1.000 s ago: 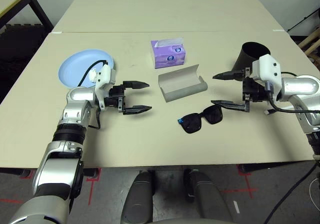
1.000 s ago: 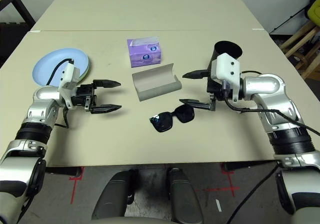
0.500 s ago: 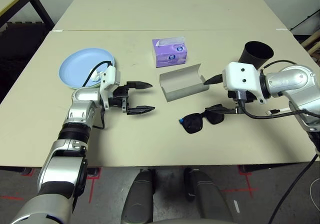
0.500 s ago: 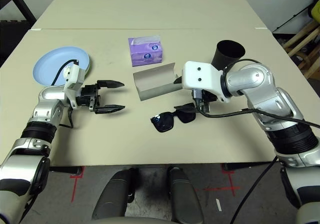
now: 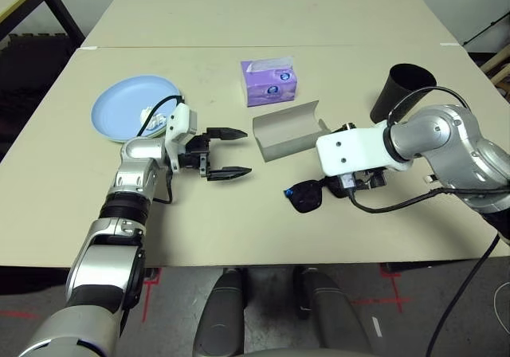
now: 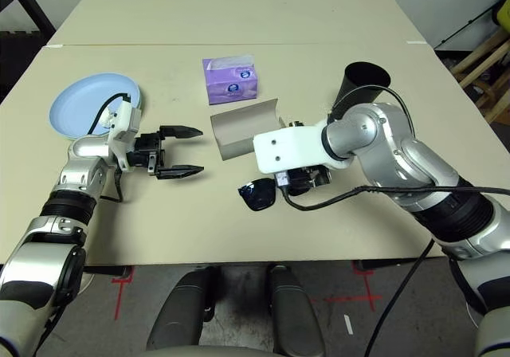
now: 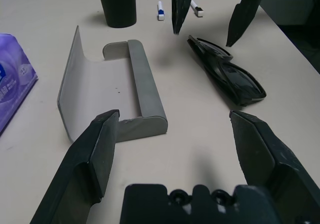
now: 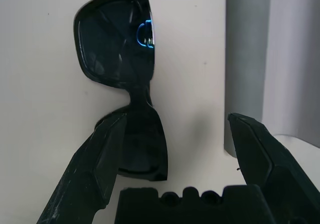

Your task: Organize and tidy the items on the table.

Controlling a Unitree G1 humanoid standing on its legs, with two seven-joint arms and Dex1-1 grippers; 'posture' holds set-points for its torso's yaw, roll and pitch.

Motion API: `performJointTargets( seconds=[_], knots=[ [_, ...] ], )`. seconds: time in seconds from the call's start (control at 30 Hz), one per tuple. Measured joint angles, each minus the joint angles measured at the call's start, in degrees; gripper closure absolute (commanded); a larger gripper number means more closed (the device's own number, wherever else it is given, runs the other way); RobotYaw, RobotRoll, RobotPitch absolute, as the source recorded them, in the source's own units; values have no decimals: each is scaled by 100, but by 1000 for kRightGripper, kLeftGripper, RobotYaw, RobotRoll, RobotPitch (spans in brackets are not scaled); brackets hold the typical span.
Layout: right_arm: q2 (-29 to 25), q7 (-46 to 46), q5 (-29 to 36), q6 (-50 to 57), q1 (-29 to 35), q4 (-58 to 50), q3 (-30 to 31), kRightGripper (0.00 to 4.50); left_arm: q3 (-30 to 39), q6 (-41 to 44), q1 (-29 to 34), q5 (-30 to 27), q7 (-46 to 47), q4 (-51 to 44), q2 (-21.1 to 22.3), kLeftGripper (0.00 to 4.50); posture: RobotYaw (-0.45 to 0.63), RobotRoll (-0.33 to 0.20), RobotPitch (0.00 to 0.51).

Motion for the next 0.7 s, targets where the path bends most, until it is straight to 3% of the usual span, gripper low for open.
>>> performJointTargets(
  seconds=[0.33,0.7],
  knots=[
    [122,637,-322,702,-227,-511,181,0,-8,2,0,6,-70,1,-13,6,90,0,196],
    [198,756,-821,577,-244,-446,409,0,-67,-64,1,38,-99,10,-67,6,103,0,186]
  ],
)
